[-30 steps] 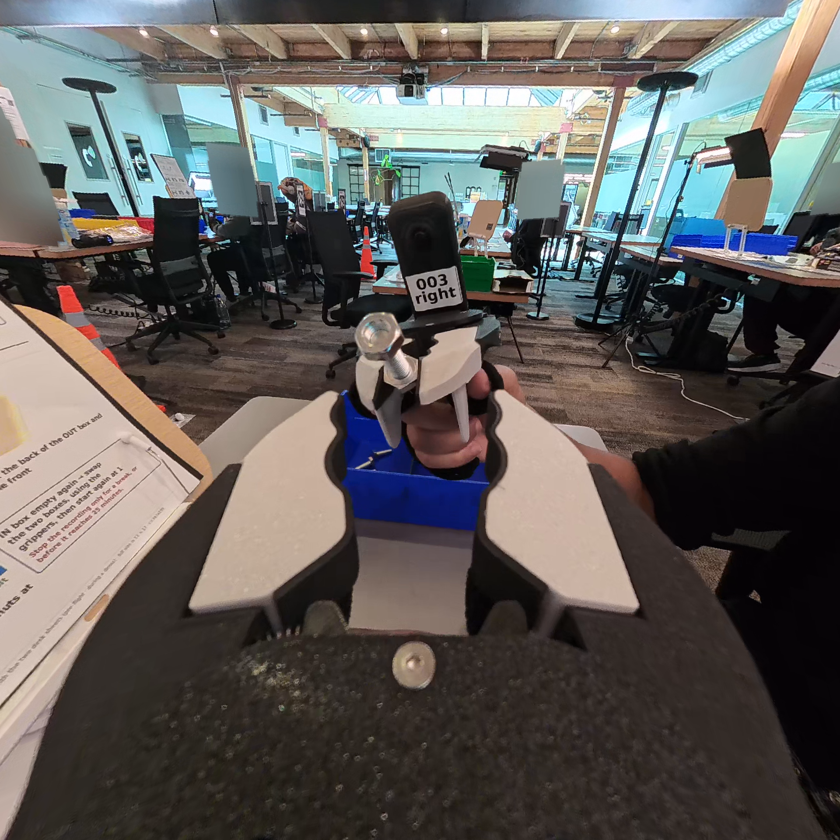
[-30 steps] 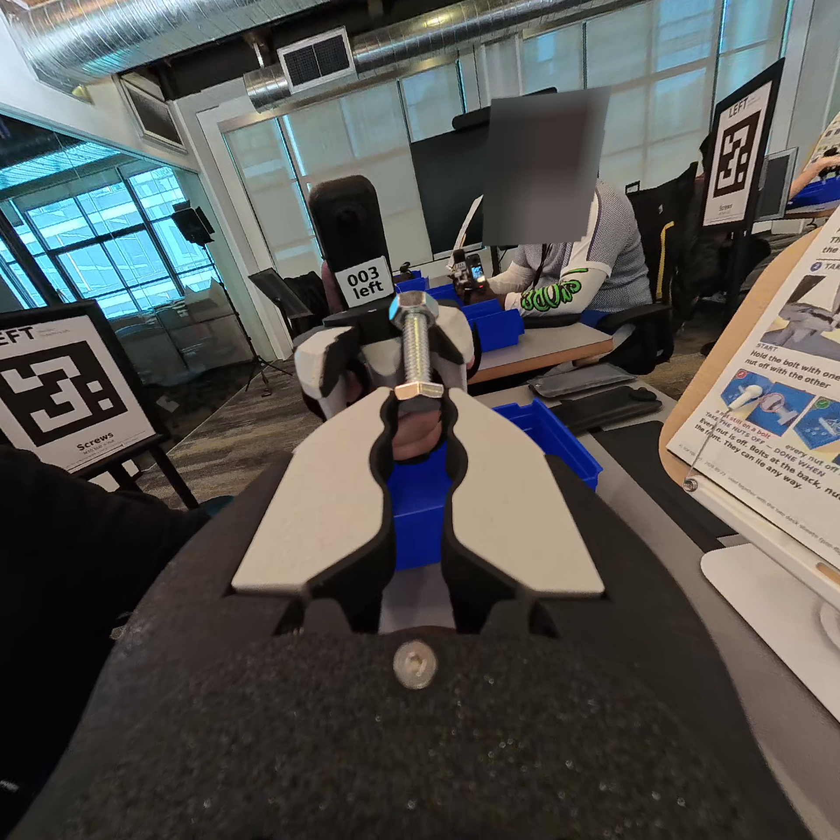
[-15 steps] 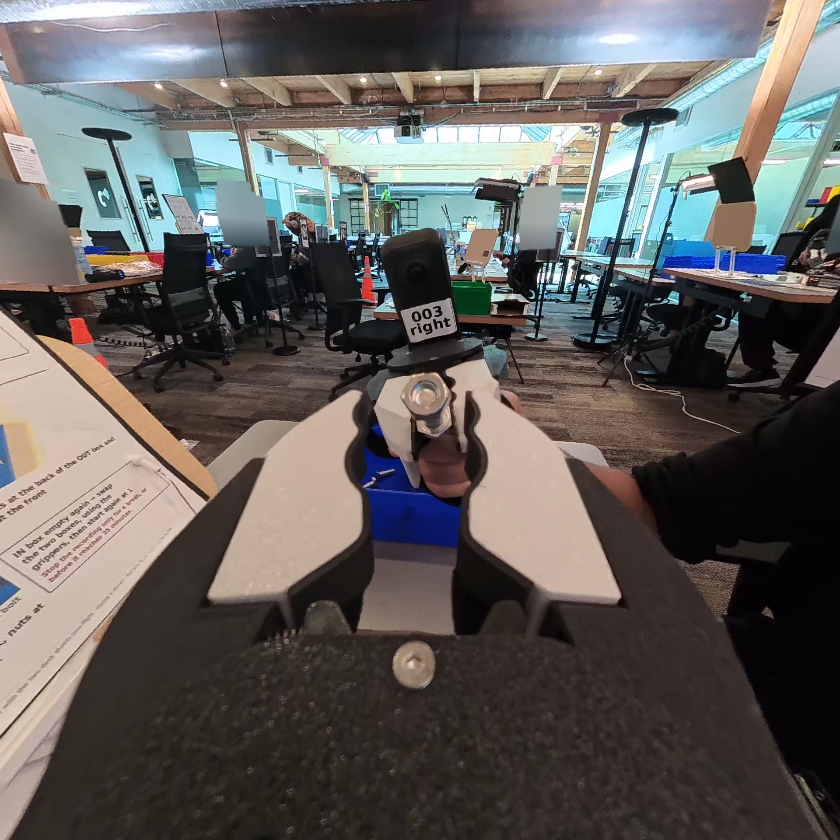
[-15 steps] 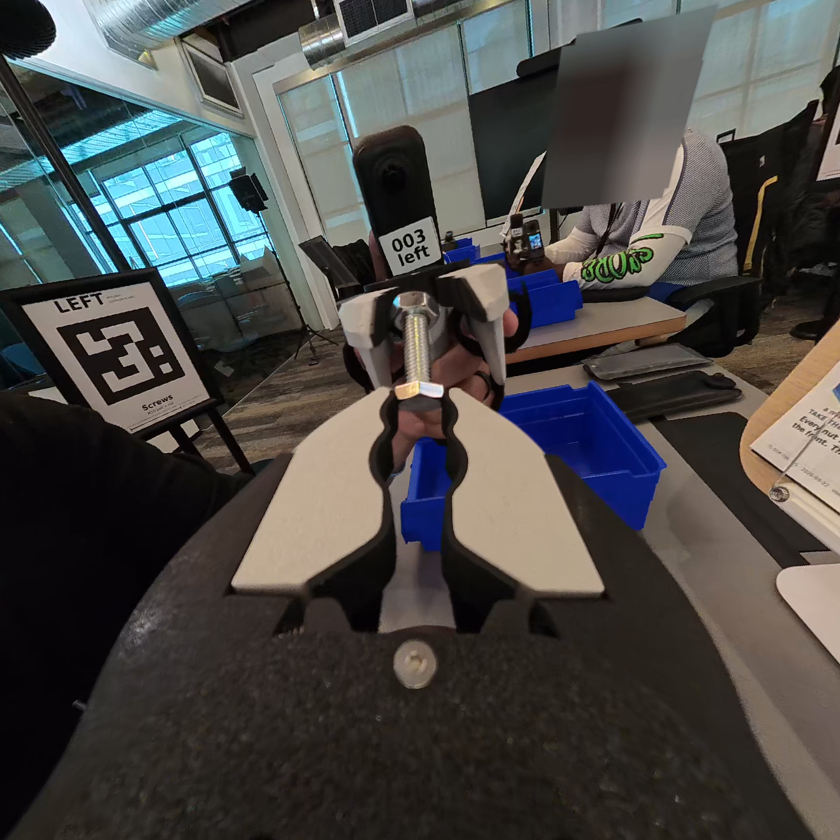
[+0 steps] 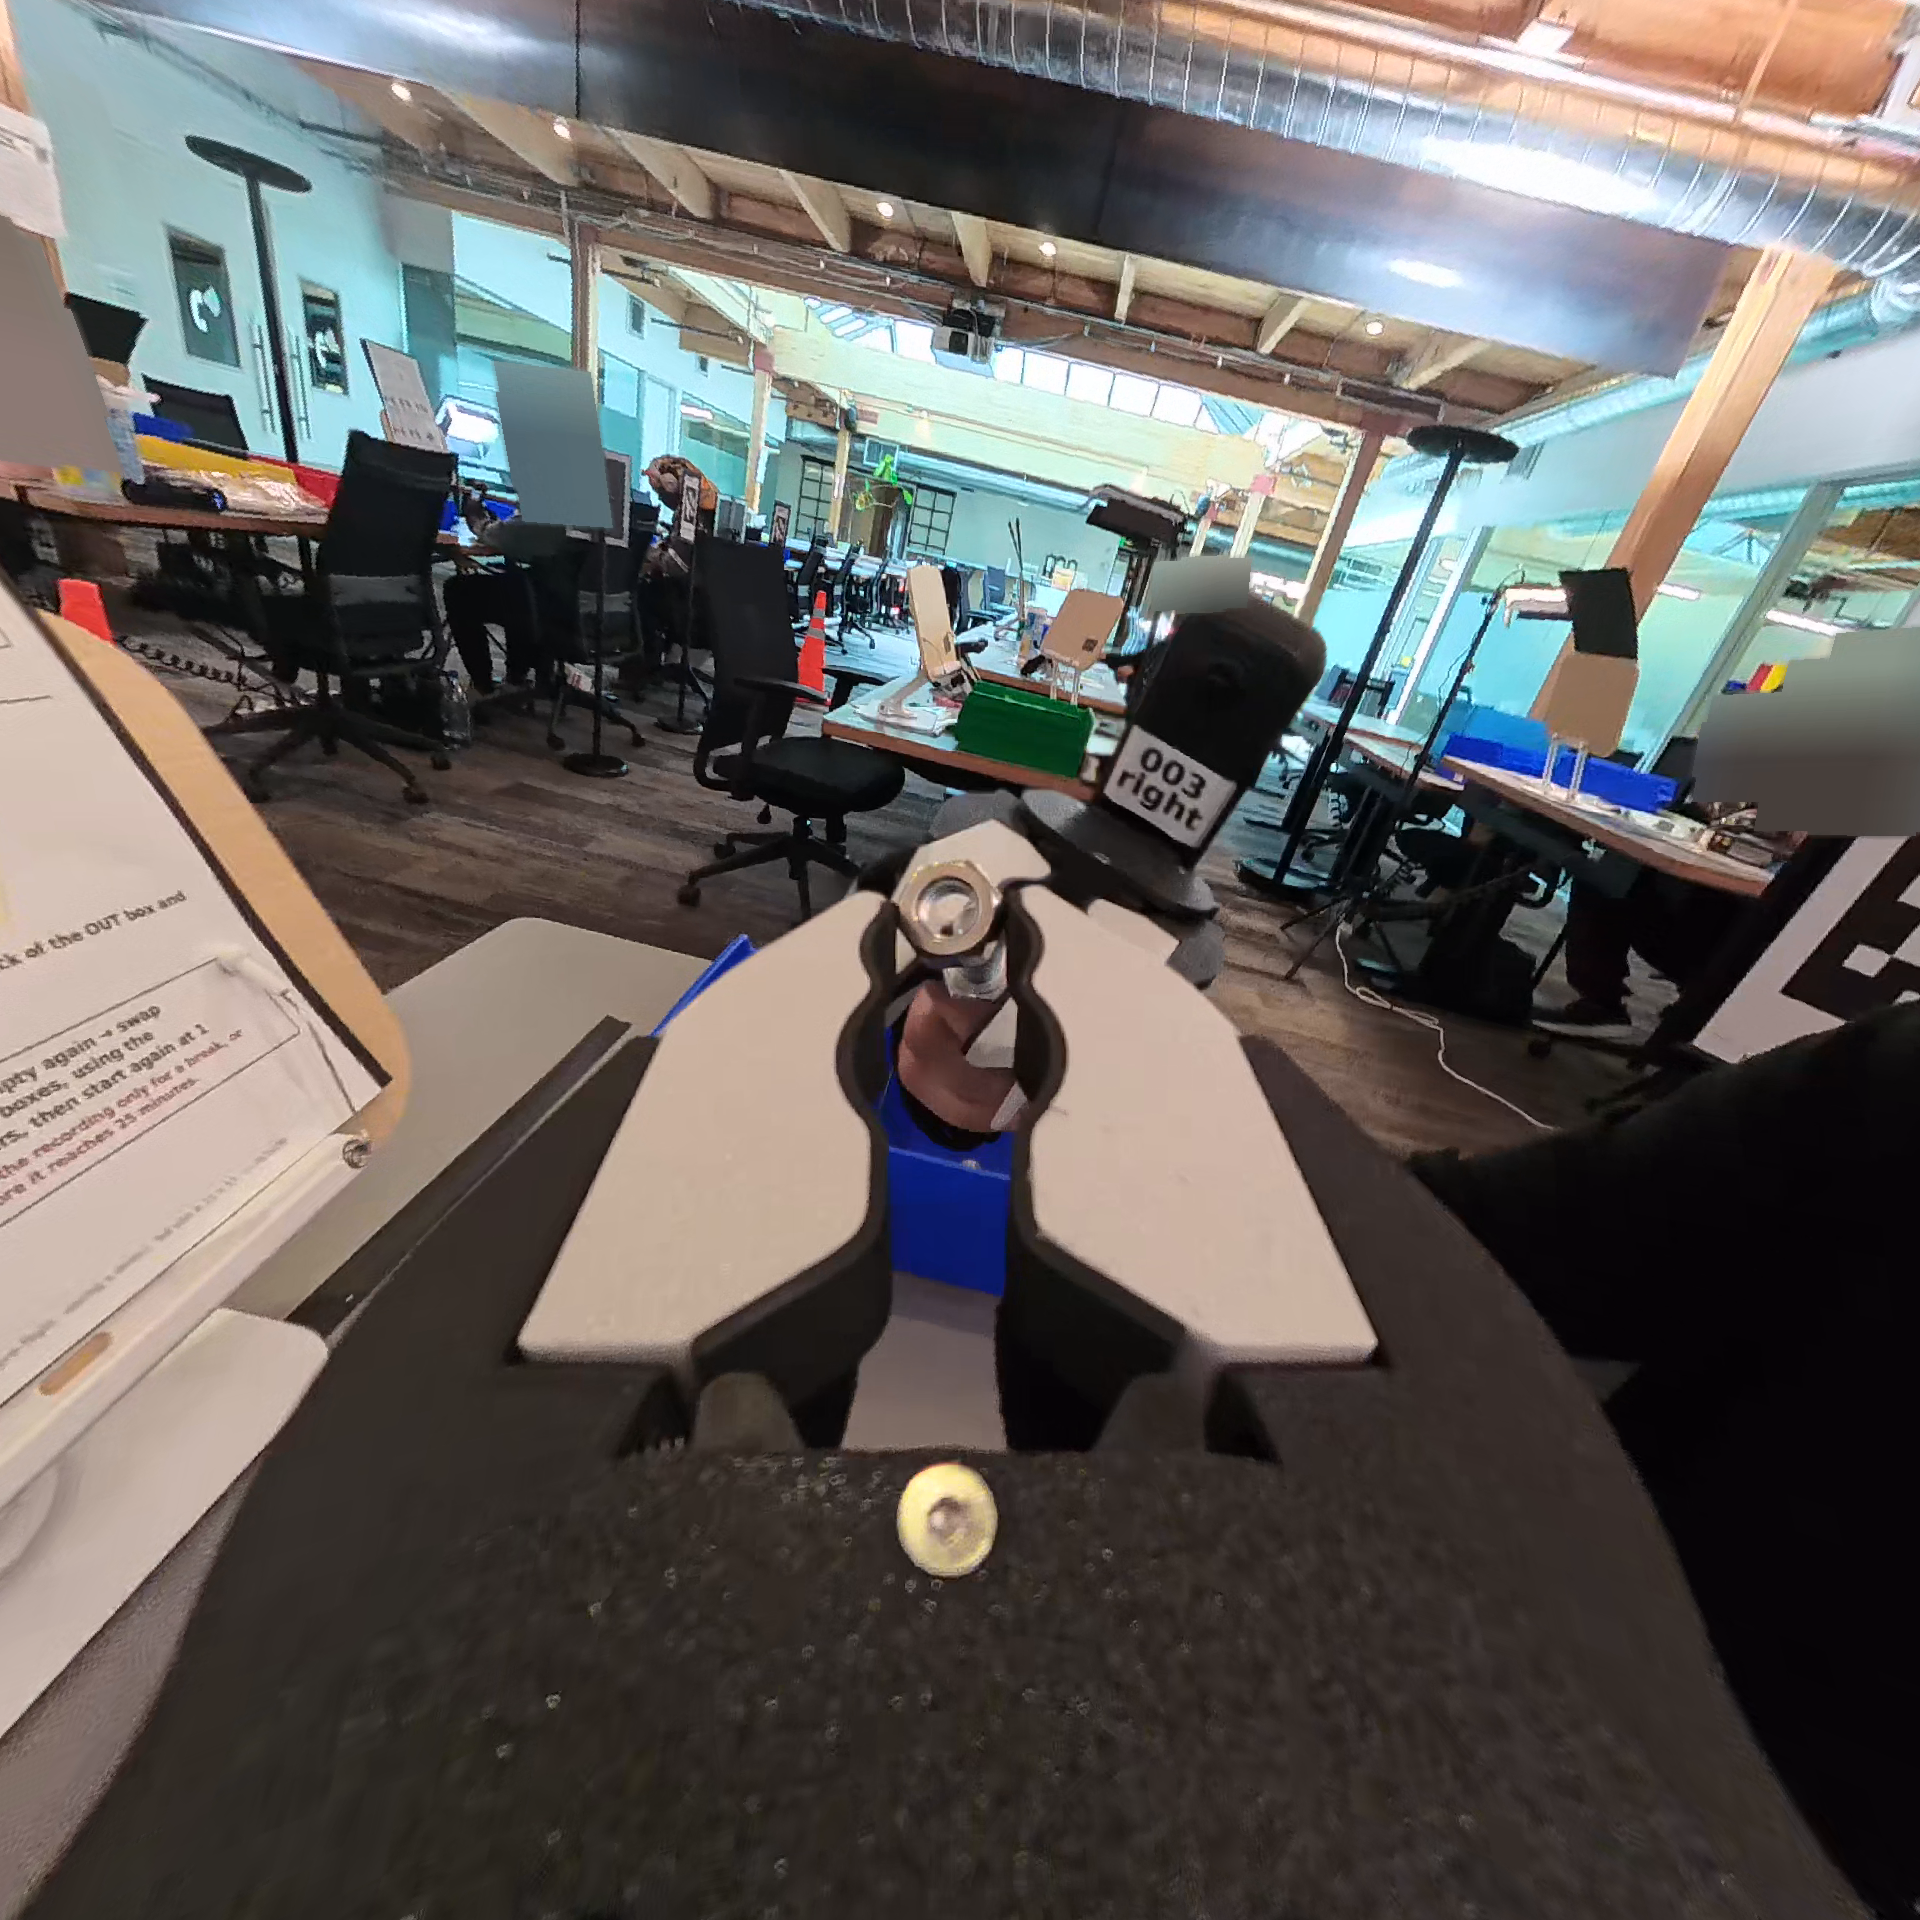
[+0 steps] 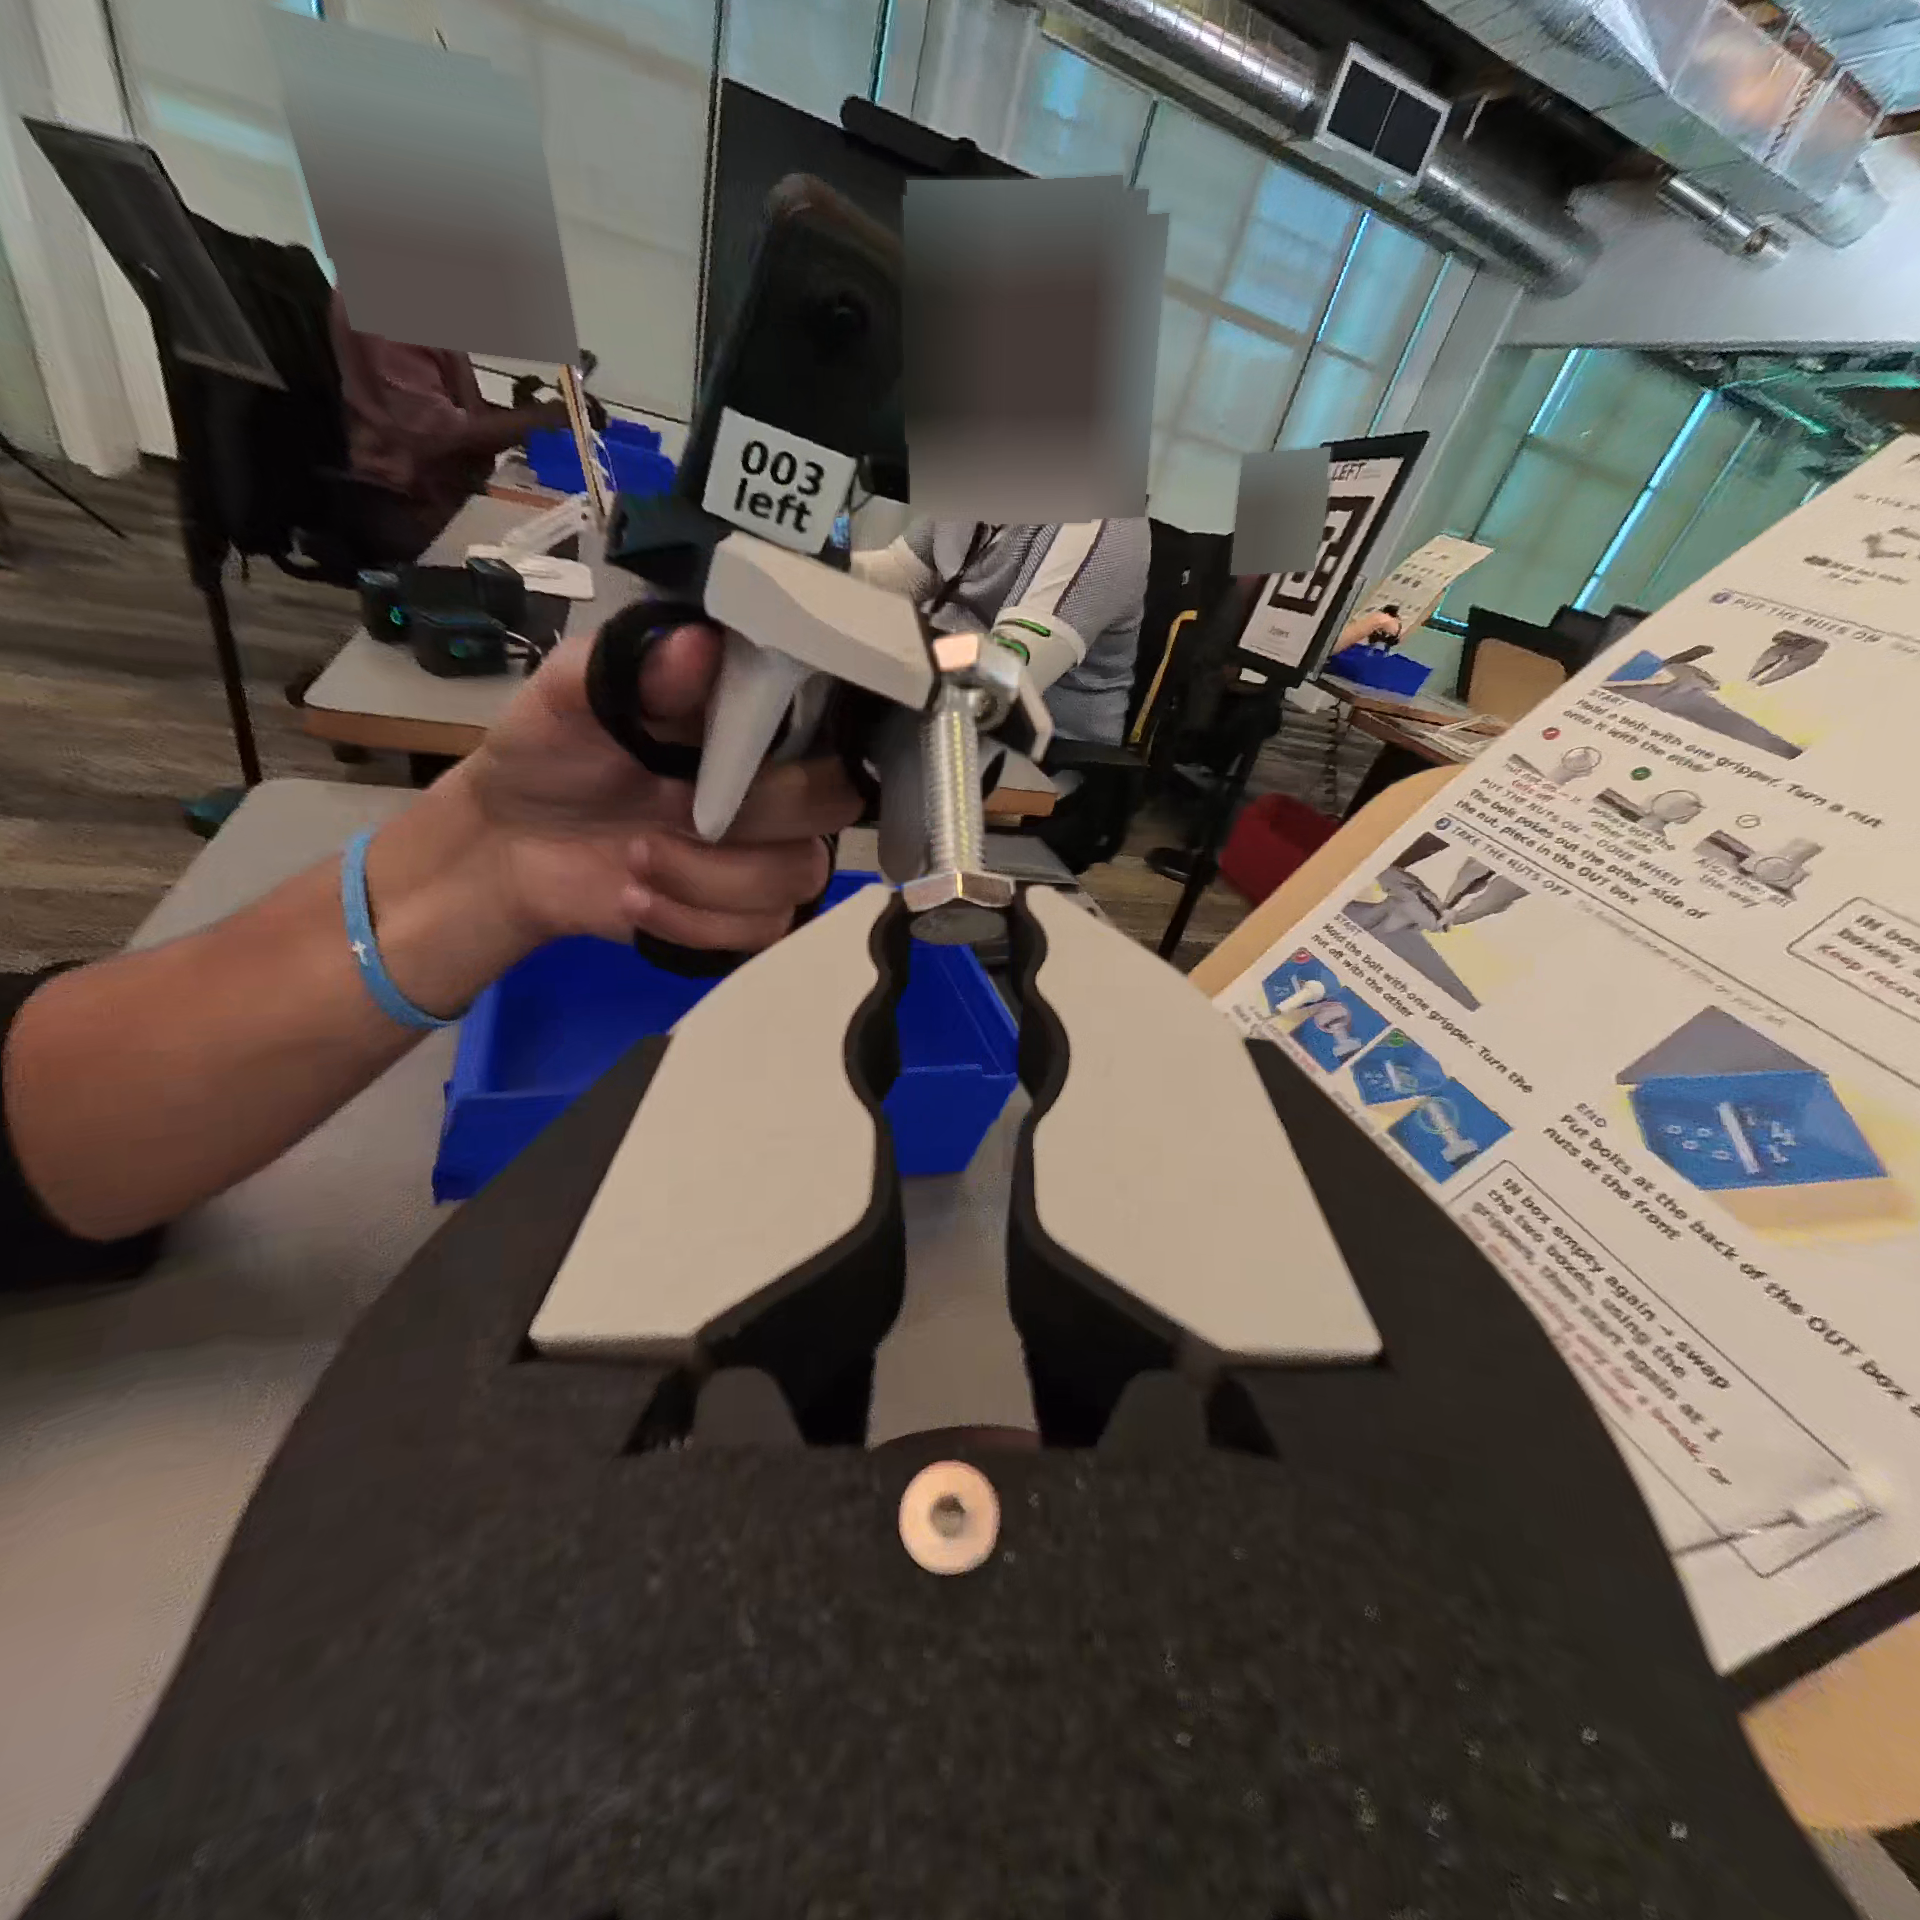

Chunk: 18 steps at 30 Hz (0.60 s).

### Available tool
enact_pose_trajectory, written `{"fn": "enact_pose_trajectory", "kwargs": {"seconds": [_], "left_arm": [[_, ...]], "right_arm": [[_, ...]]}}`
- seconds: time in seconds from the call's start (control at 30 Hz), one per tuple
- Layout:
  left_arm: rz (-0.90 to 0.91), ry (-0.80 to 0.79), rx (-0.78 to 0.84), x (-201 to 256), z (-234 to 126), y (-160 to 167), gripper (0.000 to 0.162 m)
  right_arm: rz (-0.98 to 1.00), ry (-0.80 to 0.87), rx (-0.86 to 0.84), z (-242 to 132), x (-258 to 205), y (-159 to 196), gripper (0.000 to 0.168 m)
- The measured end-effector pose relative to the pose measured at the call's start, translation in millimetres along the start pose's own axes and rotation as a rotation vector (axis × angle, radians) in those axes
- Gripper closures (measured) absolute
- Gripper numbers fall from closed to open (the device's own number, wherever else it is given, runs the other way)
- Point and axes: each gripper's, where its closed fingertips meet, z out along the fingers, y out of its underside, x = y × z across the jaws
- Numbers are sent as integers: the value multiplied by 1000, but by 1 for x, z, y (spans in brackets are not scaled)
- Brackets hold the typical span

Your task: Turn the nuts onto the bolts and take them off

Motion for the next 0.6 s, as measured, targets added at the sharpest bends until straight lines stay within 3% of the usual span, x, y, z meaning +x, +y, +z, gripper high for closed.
{"fn": "enact_pose_trajectory", "kwargs": {"seconds": [0.17,0.27,0.4,0.47,0.6], "left_arm": [[-35,-105,38,-12,-19,-14,144],[14,-406,-88,-46,-40,-4,144],[158,-827,-437,-79,-81,24,143],[157,-840,-543,-74,-85,37,143],[163,-766,-582,-57,-73,43,143]], "right_arm": [[11,6,-28,-4,4,0,150],[48,10,-70,-9,9,2,150],[68,35,-259,-19,14,19,150],[53,50,-344,-25,16,28,150],[27,32,-440,-35,11,36,150]]}}
